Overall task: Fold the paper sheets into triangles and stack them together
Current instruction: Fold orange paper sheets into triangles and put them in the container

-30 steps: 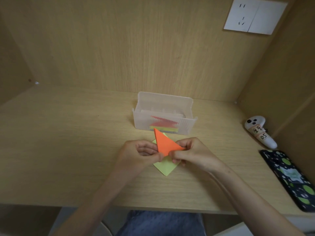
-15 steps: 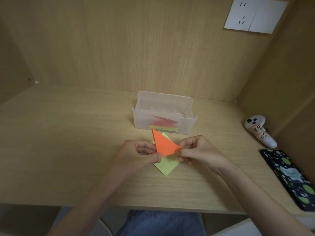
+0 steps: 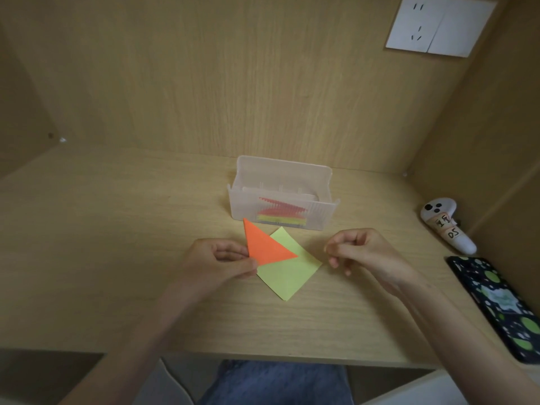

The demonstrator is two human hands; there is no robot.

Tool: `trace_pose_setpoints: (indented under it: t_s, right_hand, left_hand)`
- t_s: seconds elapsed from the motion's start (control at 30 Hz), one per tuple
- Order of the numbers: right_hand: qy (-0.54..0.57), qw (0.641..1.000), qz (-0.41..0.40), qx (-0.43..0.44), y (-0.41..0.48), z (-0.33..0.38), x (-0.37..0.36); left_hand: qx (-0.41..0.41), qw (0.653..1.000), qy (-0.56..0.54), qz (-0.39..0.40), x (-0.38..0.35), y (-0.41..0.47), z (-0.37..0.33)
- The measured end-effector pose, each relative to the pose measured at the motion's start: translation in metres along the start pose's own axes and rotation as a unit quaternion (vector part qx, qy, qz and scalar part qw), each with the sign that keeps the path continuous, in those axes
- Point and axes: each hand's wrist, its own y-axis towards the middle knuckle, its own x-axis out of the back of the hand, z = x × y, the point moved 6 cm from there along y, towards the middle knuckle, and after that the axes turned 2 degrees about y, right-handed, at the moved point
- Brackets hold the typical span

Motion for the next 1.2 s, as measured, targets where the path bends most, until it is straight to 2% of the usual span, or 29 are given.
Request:
trace_pose_setpoints:
  t_s: [0.13,0.23,0.37,0.6,0.7,1.03,1.2]
  right_hand:
    - [0.029,0.999,0.040,0.005,-0.003,0.002,-0.016]
    - [0.010,0.997,0.081,0.001,-0.002,0.004,-0.040]
    - [0.021,0.992,0.120,0.024,0.001,0.009,-0.056]
    - [0.064,0.996,0.064,0.027,0.005,0.004,-0.055]
    - [0.062,0.995,0.067,0.028,0.002,0.003,-0.058]
    - [0.066,0.995,0.064,0.026,-0.003,0.006,-0.060]
    - [0.127,0.991,-0.024,0.028,0.002,0.003,-0.043]
  left_hand:
    - [-0.001,1.000,-0.001,0.025,-0.005,0.000,-0.002]
    - [-0.010,0.999,0.006,0.052,-0.019,-0.003,-0.008]
    - [-0.034,0.998,0.027,0.055,-0.022,-0.001,-0.012]
    - [-0.035,0.999,-0.009,0.027,-0.023,-0.001,-0.008]
    - [-0.049,0.998,0.025,0.012,-0.022,0.000,-0.008]
    - [-0.038,0.998,0.042,0.006,-0.011,-0.002,-0.006]
    - [-0.036,0.998,0.029,-0.043,0.015,0.010,0.001]
